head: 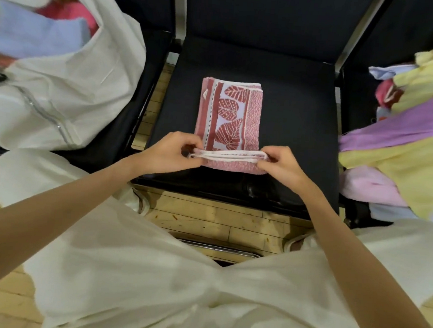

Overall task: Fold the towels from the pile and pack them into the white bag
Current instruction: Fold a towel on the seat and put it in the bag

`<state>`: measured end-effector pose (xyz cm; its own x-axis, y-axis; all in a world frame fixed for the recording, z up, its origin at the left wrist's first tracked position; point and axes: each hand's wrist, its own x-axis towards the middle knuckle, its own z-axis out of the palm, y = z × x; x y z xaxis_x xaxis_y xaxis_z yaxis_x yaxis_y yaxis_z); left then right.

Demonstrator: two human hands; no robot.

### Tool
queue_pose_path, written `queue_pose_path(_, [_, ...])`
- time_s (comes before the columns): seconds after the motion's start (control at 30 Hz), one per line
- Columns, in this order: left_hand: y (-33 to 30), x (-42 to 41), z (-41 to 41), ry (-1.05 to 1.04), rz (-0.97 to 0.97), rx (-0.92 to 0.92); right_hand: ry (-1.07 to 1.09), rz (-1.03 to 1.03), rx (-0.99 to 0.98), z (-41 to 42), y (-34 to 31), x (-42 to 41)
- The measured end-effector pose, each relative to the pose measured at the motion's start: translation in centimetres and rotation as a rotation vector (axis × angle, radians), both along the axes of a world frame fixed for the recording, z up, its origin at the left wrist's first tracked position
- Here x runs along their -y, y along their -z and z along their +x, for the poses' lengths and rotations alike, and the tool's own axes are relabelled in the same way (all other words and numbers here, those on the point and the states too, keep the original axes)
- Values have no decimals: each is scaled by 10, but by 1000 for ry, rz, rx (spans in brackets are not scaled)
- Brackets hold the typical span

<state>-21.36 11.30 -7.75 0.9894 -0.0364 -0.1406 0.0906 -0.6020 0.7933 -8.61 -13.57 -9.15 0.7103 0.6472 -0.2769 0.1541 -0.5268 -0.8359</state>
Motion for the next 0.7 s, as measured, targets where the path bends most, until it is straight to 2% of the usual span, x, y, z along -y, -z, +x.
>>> queue_pose_path(0.13, [1, 8, 18, -234, -77, 54, 194, 130, -87, 8, 3, -5])
queue_pose_path(0.37, [27, 16, 55, -540, 94, 113, 379, 89, 110, 23, 34, -34])
queue_pose_path(0.47, [45, 17, 64, -559, 300, 115, 391, -57, 230, 26, 45, -45])
queue_pose_path(0.53, [55, 19, 69, -523, 470, 103, 384, -223, 311, 28, 48, -52])
queue_pose_path(0.63, [62, 20, 76, -471, 670, 43, 339, -469, 427, 29, 54, -60])
queue_pose_path(0.7, [66, 21, 78, -454, 759, -8, 308, -556, 478, 28, 57, -64])
